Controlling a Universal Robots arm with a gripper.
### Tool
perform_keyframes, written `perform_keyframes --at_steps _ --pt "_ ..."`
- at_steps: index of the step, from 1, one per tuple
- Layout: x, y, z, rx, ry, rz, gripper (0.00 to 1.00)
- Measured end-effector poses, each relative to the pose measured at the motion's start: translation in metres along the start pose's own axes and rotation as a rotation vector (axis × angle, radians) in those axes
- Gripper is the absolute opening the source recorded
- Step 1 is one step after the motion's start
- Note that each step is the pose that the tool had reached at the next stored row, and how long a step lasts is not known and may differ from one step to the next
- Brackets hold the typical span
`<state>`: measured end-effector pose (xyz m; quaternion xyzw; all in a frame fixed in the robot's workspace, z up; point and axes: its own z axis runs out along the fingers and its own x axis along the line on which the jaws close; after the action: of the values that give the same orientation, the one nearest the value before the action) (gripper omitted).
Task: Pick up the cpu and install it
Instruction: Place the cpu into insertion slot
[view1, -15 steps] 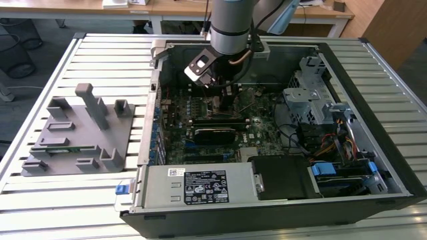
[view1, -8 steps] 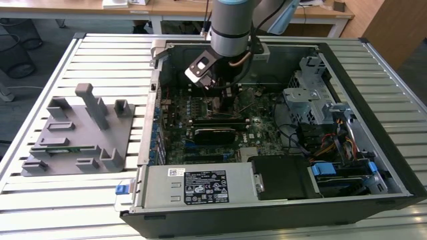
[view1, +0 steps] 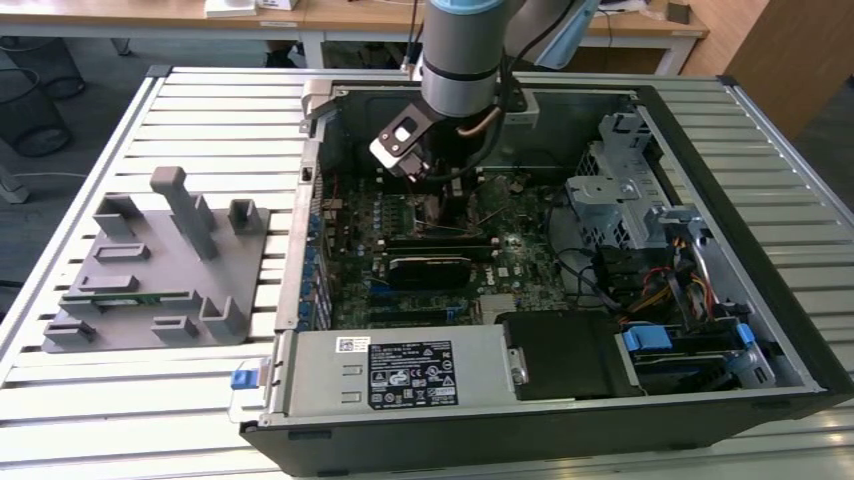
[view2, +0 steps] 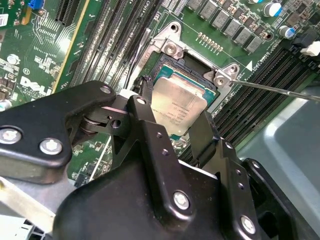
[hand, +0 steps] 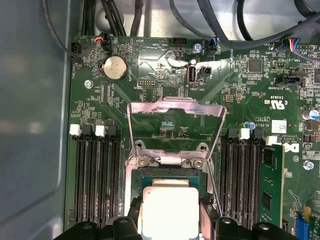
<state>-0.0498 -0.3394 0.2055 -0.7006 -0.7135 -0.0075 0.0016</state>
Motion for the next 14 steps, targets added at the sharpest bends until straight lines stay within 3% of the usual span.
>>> perform_keyframes --at_steps 14 --pt "0.0 -0.0001 0.0067 -0.0002 0.0 0.009 0.54"
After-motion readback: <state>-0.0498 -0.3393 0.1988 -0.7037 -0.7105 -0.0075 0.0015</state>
